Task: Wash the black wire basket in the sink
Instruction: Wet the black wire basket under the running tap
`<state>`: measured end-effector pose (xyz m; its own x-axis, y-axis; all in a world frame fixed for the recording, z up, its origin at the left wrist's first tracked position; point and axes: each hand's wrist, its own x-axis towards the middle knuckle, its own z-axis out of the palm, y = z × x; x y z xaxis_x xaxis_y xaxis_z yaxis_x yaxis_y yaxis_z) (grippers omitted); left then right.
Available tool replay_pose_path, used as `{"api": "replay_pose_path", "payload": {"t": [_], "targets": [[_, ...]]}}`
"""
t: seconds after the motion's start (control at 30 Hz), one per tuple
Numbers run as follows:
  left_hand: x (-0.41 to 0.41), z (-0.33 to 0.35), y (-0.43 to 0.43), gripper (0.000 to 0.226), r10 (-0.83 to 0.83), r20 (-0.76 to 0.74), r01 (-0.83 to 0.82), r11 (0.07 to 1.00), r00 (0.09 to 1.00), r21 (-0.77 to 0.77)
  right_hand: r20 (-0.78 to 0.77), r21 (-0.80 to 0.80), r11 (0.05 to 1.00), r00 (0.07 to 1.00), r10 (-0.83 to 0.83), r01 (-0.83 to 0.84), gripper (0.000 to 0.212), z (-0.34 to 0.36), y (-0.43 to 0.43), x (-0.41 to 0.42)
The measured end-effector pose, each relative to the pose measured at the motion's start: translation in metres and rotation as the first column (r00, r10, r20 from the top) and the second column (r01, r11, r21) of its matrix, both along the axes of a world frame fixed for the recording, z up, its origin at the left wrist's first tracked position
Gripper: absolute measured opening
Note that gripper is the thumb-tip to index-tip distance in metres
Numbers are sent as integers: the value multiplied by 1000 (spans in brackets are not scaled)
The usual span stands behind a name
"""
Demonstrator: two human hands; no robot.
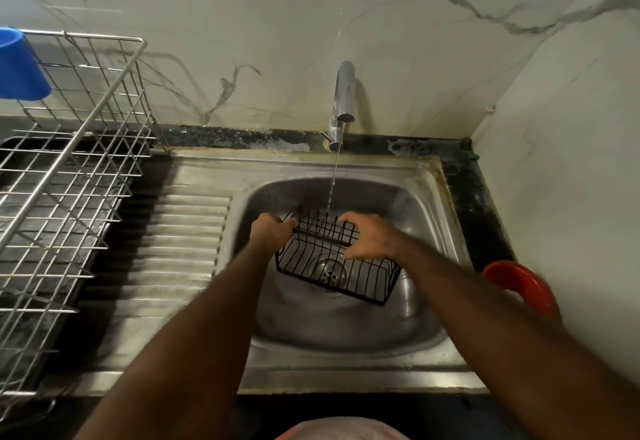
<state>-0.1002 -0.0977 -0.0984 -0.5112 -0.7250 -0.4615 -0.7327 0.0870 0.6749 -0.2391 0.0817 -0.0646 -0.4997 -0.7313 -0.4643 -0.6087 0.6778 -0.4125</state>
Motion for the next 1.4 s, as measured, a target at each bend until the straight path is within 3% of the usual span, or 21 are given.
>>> {"api": "replay_pose_path", "payload": {"t": [0.13, 0.23, 0.3, 0.4, 0.57, 0.7, 0.8, 1.03, 1.13, 1.2, 1.27, 1.4], "targets": [[-1, 12, -8, 33, 41, -188, -30, 998, 981, 63, -45, -15, 999, 998, 38, -39, 91, 34, -14, -27], [0, 27, -11, 65, -15, -287, 49, 993, 958, 111, -110, -15, 999, 993, 49, -51, 96, 54, -18, -42], [1, 36, -9, 73, -60, -299, 108, 983, 952, 148, -126, -6, 998, 990, 55, -56, 95, 63, -19, -47], [-1, 38, -8, 64, -138, -253, 147, 989, 958, 17, -118, -20, 998, 991, 57, -60, 87, 72, -19, -54], [-6, 55, -4, 23, -163, -241, 107, 967, 957, -231, -83, -90, 995, 996, 29, -36, 74, 77, -19, -63], [-11, 69, 0, 16, -187, -152, 127, 933, 970, -336, -92, -161, 986, 995, 30, -45, 49, 75, -14, -66], [-13, 71, 2, 15, -189, -152, 127, 931, 970, -343, -132, -246, 969, 990, -41, 7, 40, 70, -9, -65], [-7, 76, 1, 18, -75, -183, 12, 947, 980, -322, -224, -436, 883, 929, -293, 174, 55, 65, 8, -61], [2, 74, 1, 23, -12, -178, -43, 953, 984, -301, -152, -509, 788, 864, -479, 348, 62, 58, 16, -57], [9, 70, 2, 23, 38, -196, -92, 956, 980, -277, -81, -532, 721, 822, -564, 443, 50, 52, 21, -57], [15, 66, 3, 22, 84, -218, -140, 958, 972, -252, -64, -523, 712, 811, -581, 468, 28, 46, 24, -56], [28, 61, 7, 26, 182, -293, -238, 956, 939, -169, 41, -555, 672, 823, -567, 491, 28, 37, 17, -52]]}}
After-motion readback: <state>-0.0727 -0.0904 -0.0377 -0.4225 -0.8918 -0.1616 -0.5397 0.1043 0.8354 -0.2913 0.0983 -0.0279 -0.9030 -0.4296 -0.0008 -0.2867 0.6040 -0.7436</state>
